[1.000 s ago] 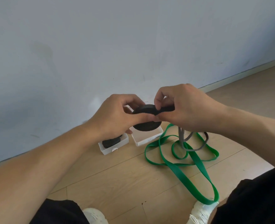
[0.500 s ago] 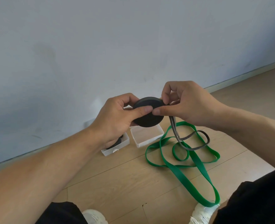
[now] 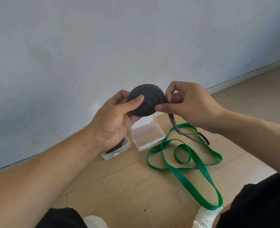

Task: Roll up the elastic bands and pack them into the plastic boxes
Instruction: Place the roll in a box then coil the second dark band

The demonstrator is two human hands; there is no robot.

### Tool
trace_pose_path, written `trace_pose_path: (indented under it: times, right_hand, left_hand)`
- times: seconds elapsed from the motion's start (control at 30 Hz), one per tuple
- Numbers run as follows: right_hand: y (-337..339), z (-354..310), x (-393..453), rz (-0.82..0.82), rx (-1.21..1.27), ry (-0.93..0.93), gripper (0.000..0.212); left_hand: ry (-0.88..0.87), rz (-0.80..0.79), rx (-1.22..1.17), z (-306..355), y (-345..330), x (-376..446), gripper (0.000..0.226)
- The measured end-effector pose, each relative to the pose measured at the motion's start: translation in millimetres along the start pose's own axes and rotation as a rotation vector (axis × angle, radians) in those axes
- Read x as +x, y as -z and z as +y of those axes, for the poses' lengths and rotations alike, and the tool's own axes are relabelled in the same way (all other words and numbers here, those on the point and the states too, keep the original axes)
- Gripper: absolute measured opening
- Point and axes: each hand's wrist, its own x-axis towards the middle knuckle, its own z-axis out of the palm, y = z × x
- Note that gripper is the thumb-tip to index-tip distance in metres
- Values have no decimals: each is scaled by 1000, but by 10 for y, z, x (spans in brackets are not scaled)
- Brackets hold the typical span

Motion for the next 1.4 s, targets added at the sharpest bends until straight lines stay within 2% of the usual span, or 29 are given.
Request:
trace_pose_path:
  times: [0.1, 0.23, 0.3, 0.37, 0.43, 0.5, 0.63, 0.8, 0.97, 1.03, 1.13, 1.2, 1.4]
  right_hand:
    - [3, -2, 20, -4, -98, 14, 34]
    - [39, -69, 18, -96, -515, 71, 27]
    - [20, -101, -18, -149, -695, 114, 23]
    - [-16, -130, -62, -177, -769, 139, 22]
    - [-39, -148, -91, -191, -770, 150, 23]
    - [-30, -139, -71, -167, -639, 120, 26]
    - [59, -102, 1, -54, -267, 14, 38]
    - [70, -77, 9, -88, -53, -68, 31]
    - [91, -63, 17, -83, -121, -40, 30]
    - [86, -86, 0, -86, -269, 3, 29]
    - [8, -118, -55, -131, -505, 106, 24]
    - [-43, -130, -84, -136, -587, 164, 22]
    - [39, -142, -34, -8, -276, 61, 35]
  left_hand:
    - [45, 6, 116, 17, 65, 26, 18]
    - [-90, 23, 813, 82, 122, -15, 39]
    - [-167, -23, 1047, 54, 96, -61, 32]
    - [-197, -69, 1140, -4, 59, -104, 22]
    - [-232, -46, 1183, -27, 56, -97, 16]
    - [-229, 9, 1130, -12, 76, -60, 14]
    - [-127, 131, 704, 25, 54, -36, 10]
    - [-99, 175, 499, -19, 18, -51, 19]
    - [-56, 140, 515, -51, 39, -39, 14]
    - [-44, 85, 655, -37, 41, -42, 12]
    - [-119, -9, 1023, -43, 27, -56, 25]
    - [-149, -28, 1143, -51, 6, -68, 23]
    - [-131, 58, 780, 7, 34, -23, 23]
